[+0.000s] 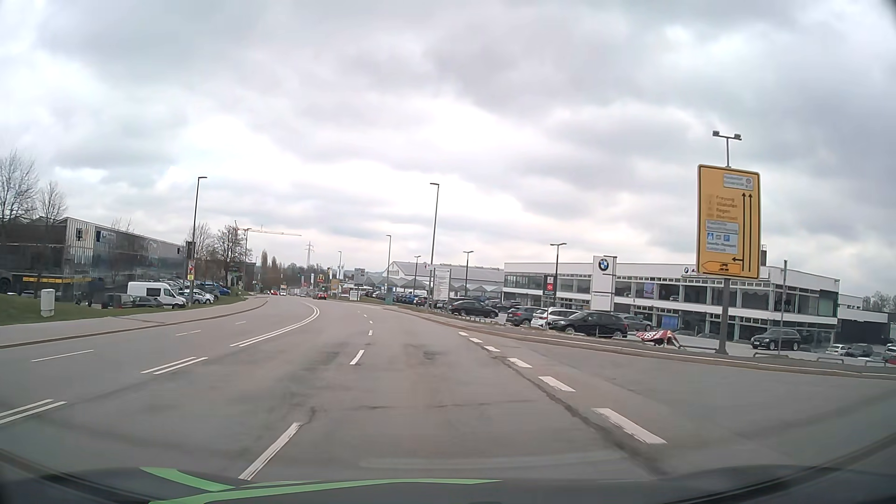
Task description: Follow the waypoints while adhering to traffic rules and regulations
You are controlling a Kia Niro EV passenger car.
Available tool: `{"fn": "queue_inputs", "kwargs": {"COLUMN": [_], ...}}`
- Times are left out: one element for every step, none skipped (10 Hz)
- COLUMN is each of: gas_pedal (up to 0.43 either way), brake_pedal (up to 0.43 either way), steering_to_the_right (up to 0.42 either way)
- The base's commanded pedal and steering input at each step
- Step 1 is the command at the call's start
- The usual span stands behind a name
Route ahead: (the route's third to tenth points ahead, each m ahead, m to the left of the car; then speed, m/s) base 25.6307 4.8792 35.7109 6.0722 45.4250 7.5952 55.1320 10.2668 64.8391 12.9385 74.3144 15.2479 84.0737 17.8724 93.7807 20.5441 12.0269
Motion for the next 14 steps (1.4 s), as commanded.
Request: {"fn": "queue_inputs", "kwargs": {"gas_pedal": [0.000, 0.000, 0.000, 0.000, 0.000, 0.000, 0.000, 0.000, 0.000, 0.000, 0.000, 0.000, 0.000, 0.000], "brake_pedal": [0.000, 0.000, 0.000, 0.000, 0.000, 0.000, 0.000, 0.000, 0.000, 0.000, 0.000, 0.000, 0.000, 0.000], "steering_to_the_right": [-0.017, -0.018, -0.018, -0.017, -0.018, -0.018, -0.019, -0.019, -0.019, -0.020, -0.020, -0.020, -0.020, -0.019]}}
